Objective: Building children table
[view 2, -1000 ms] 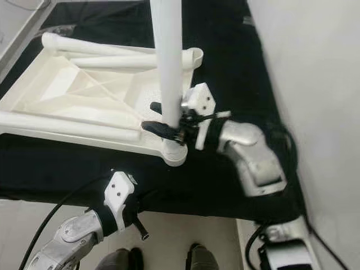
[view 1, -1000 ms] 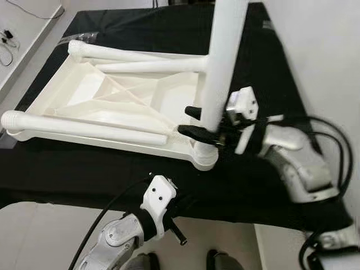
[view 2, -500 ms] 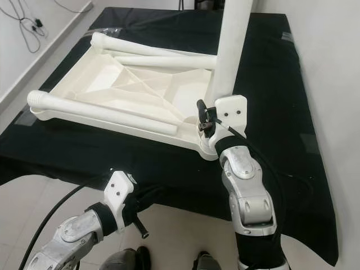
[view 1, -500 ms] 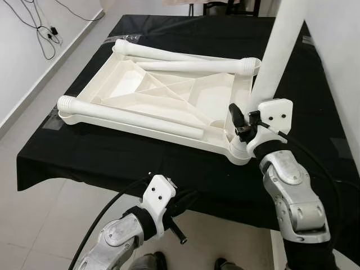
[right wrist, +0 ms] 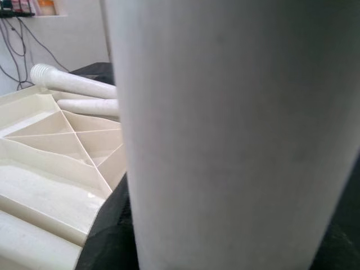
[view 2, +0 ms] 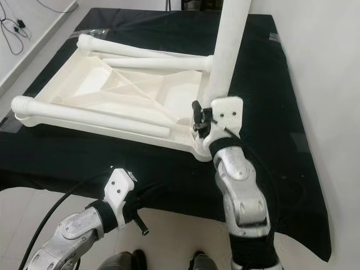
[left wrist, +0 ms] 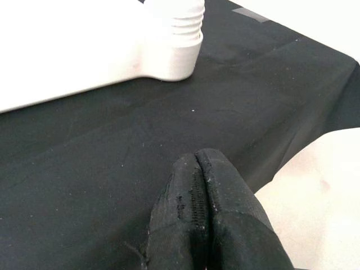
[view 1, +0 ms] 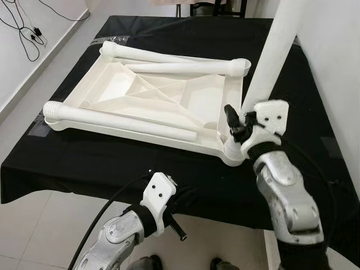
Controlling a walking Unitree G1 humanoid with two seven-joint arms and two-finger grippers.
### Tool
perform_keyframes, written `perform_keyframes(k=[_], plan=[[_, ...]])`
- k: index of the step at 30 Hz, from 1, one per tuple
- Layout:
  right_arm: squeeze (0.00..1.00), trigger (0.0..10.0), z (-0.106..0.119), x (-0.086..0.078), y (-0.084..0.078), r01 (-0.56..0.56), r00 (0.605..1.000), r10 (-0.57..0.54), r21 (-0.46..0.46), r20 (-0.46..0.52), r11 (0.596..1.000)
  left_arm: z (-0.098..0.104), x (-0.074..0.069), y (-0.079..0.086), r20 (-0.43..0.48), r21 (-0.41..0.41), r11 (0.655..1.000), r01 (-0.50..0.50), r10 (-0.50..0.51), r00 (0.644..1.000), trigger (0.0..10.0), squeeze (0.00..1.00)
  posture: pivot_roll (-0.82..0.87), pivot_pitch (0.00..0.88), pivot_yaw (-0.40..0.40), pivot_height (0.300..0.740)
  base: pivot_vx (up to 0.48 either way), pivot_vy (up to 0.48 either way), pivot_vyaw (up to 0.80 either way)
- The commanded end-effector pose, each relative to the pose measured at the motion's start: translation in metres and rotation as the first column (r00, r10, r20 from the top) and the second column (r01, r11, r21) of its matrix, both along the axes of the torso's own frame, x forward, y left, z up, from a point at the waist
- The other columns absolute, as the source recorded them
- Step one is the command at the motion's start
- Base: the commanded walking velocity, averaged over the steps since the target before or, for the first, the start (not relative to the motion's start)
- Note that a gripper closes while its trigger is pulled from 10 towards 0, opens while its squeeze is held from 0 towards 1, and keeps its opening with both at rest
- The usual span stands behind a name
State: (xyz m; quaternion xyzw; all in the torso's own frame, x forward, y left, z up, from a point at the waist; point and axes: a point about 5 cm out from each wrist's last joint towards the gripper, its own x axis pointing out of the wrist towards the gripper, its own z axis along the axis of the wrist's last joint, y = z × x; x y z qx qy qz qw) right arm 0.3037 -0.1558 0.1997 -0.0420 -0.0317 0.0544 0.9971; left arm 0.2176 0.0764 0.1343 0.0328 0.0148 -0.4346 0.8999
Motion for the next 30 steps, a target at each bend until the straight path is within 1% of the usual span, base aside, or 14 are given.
perform_keyframes(k=[1, 3, 4, 5, 7, 8, 9, 11, 14, 19, 27, 28, 29, 30], plan=[[1.0, 10.0, -0.034, 0.002, -0.011, 0.005, 0.986, -0.003, 0.013, -0.168, 1.0, -0.006, -0.001, 0.001, -0.018, 0.012, 1.0, -0.004, 0.004, 1.0, 10.0, 0.0, 0.07, 0.252, 0.019, 0.74, 0.0, 0.0, 0.0], [1.0, 10.0, -0.031, 0.003, -0.01, -0.021, 0.988, 0.023, 0.014, -0.155, 1.0, -0.006, -0.001, 0.001, -0.018, 0.011, 1.0, -0.004, 0.004, 1.0, 10.0, 0.0, 0.07, 0.252, 0.018, 0.74, 0.0, 0.0, 0.0], [1.0, 10.0, -0.025, 0.005, -0.006, -0.08, 0.988, 0.085, 0.043, -0.127, 0.996, -0.006, -0.001, 0.0, -0.018, 0.009, 1.0, -0.004, 0.004, 1.0, 10.0, 0.0, 0.07, 0.253, 0.018, 0.74, 0.0, 0.0, 0.0], [0.91, 10.0, -0.02, 0.006, -0.002, -0.127, 0.986, 0.134, 0.068, -0.103, 0.99, -0.006, -0.001, 0.0, -0.018, 0.008, 1.0, -0.004, 0.004, 1.0, 10.0, 0.0, 0.07, 0.253, 0.018, 0.74, 0.0, 0.0, 0.0], [0.91, 10.0, -0.015, 0.007, 0.0, -0.173, 0.98, 0.181, 0.089, -0.079, 0.981, -0.006, -0.001, 0.0, -0.018, 0.007, 1.0, -0.004, 0.004, 1.0, 10.0, 0.0, 0.07, 0.254, 0.017, 0.74, 0.0, 0.0, 0.0], [0.0, 10.0, -0.008, 0.008, 0.002, -0.23, 0.97, 0.236, 0.106, -0.048, 0.967, -0.006, -0.001, 0.0, -0.018, 0.006, 1.0, -0.005, 0.005, 1.0, 10.0, 0.0, 0.07, 0.254, 0.016, 0.74, 0.0, 0.0, 0.0], [0.0, 10.0, -0.008, 0.008, 0.002, -0.23, 0.97, 0.236, 0.106, -0.048, 0.967, -0.006, -0.001, 0.0, -0.018, 0.006, 1.0, -0.005, 0.005, 1.0, 10.0, 0.0, 0.07, 0.254, 0.016, 0.74, 0.0, 0.0, 0.0], [0.0, 10.0, 0.004, 0.012, 0.001, -0.326, 0.945, 0.328, 0.095, 0.001, 0.941, -0.006, -0.001, -0.001, -0.017, 0.005, 1.0, -0.006, 0.006, 1.0, 10.0, 0.0, 0.07, 0.255, 0.016, 0.74, 0.0, 0.0, 0.0], [0.0, 10.0, 0.009, 0.014, -0.001, -0.37, 0.929, 0.37, 0.083, 0.018, 0.925, -0.006, -0.001, -0.001, -0.016, 0.004, 1.0, -0.006, 0.006, 1.0, 10.0, 0.0, 0.07, 0.254, 0.014, 0.74, 0.0, 0.0, 0.0], [0.0, 10.0, 0.028, 0.023, -0.007, -0.567, 0.822, 0.568, -0.031, 0.05, 0.823, -0.006, -0.001, -0.002, -0.015, 0.003, 1.0, -0.007, 0.007, 1.0, 10.0, 0.0, 0.07, 0.252, 0.008, 0.74, 0.0, 0.0, 0.0], [0.0, 10.0, 0.033, 0.03, -0.009, -0.604, 0.793, 0.607, -0.073, 0.046, 0.794, -0.007, -0.001, -0.002, -0.014, 0.003, 1.0, -0.007, 0.007, 1.0, 10.0, 0.0, 0.08, 0.249, 0.007, 0.74, 0.0, 0.0, 0.0], [0.0, 1.9, 0.034, 0.033, -0.009, -0.626, 0.775, 0.63, -0.087, 0.037, 0.775, -0.007, 0.0, -0.003, -0.013, 0.003, 1.0, -0.007, 0.007, 1.0, 10.0, 0.0, 0.08, 0.245, 0.007, 0.74, 0.0, 0.0, 0.0], [0.0, 0.0, 0.034, 0.036, -0.009, -0.658, 0.749, 0.662, -0.091, 0.024, 0.747, -0.007, 0.0, -0.003, -0.013, 0.003, 1.0, -0.006, 0.006, 1.0, 10.0, 0.0, 0.08, 0.241, 0.006, 0.74, 0.0, 0.0, 0.0], [0.0, 0.0, 0.034, 0.036, -0.009, -0.658, 0.749, 0.662, -0.091, 0.024, 0.747, -0.007, 0.0, -0.003, -0.013, 0.003, 1.0, -0.006, 0.006, 1.0, 10.0, 0.0, 0.08, 0.241, 0.006, 0.74, 0.0, 0.0, 0.0]])
